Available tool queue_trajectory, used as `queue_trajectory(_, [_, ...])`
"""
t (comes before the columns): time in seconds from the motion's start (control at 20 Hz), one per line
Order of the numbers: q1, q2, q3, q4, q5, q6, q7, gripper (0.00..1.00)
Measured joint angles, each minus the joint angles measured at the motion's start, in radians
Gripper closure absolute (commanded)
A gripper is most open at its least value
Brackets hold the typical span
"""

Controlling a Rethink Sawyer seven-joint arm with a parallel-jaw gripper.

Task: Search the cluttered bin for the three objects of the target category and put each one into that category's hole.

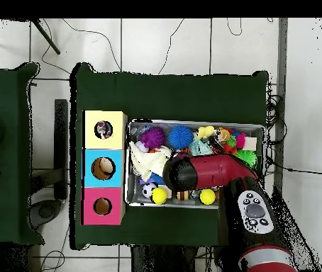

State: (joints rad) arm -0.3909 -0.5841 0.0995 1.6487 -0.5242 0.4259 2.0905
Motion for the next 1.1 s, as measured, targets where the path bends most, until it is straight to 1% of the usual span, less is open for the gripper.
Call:
queue_trajectory(0.2, [-0.029,-0.005,0.027,0.001,0.000,0.006,0.000,1.00])
queue_trajectory(0.3, [-0.071,-0.011,0.052,0.001,0.000,0.014,0.000,1.00])
queue_trajectory(0.45, [-0.095,-0.016,0.064,0.001,0.000,0.018,0.000,1.00])
queue_trajectory(0.75, [-0.115,-0.026,0.067,0.001,0.000,0.019,0.000,1.00])
queue_trajectory(1.1, [-0.115,-0.028,0.067,0.006,0.000,0.019,0.000,1.00])
